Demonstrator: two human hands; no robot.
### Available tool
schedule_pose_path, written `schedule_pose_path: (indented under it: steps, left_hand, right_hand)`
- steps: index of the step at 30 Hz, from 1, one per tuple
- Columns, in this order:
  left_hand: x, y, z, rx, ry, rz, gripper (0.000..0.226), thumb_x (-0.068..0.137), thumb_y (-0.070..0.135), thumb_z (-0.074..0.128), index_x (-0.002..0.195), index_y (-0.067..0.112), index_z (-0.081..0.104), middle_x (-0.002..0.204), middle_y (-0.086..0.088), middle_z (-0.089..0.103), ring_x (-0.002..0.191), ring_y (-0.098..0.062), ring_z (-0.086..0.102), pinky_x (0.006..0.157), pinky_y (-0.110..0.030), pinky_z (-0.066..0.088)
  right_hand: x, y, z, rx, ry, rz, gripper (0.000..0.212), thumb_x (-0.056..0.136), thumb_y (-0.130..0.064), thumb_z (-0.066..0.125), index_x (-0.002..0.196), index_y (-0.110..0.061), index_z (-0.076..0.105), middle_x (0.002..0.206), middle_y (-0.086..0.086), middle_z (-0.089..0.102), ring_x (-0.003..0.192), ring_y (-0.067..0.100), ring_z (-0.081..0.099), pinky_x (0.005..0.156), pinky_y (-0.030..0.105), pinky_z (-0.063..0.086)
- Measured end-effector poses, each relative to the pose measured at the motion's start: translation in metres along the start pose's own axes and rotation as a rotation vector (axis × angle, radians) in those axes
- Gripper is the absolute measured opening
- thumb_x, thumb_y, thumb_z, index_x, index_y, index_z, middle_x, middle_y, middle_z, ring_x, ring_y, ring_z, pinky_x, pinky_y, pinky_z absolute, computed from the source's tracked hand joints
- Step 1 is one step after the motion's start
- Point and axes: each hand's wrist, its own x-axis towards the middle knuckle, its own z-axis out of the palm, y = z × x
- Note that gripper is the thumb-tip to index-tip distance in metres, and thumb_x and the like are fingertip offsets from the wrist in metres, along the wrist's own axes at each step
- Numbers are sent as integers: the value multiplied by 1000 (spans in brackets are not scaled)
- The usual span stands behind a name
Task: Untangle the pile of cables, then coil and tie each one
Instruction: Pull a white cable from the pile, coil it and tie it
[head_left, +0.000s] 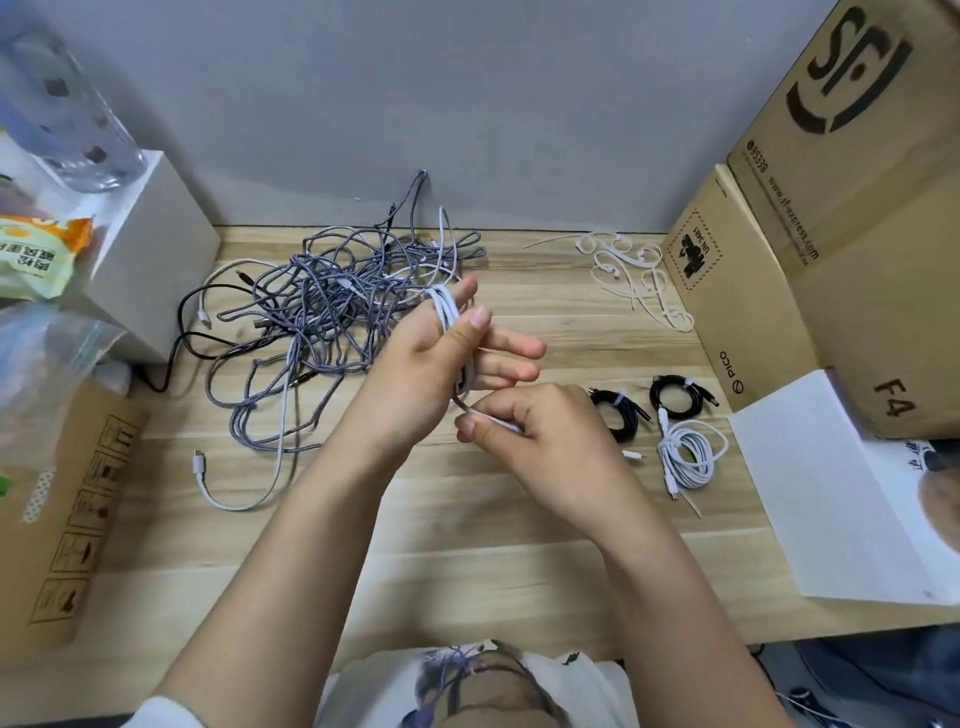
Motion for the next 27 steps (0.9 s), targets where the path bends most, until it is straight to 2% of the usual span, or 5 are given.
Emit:
schedule_pose_path:
  steps: [5,11,16,22,27]
  left_hand:
    - [-3,-7,-13,450,26,-141,31,97,14,45,127,8,51,72,1,68,60,-8,64,57,-13,45]
    - [-12,-6,-16,324,-224,-207,57,97,41,35,54,5,47,33,3,33,32,-12,27,38,-16,25]
    - [-16,-3,-28,-126,-445,-305,46,87,58,48,68,18,62,38,12,26,31,-3,17,39,-11,24]
    - [-12,0,-31,-674,-749,-270,27,100,26,41,85,9,56,49,7,28,37,-5,15,40,-18,26]
    - [-8,13,-28,-948,-649,-169,26,101,17,38,102,-5,51,49,0,30,39,-10,21,47,-27,31]
  right_hand:
    - [-2,-6,-6,130,70,-82,23,78,-37,61,71,-18,73,64,-1,67,66,15,61,68,37,49]
    - [-4,-6,-10,327,124,-102,11,75,-22,73,65,-22,72,60,-9,70,66,5,65,71,28,52]
    - [2,-4,-14,589,263,-73,20,73,-7,76,64,-20,64,54,-4,60,53,10,49,57,21,40]
    - [10,2,-9,534,287,-147,13,83,-24,61,74,-30,67,63,-22,64,65,-6,55,64,11,39]
    - [10,4,0,386,175,-89,21,94,-23,51,78,-32,62,49,-30,52,57,-10,52,59,8,32]
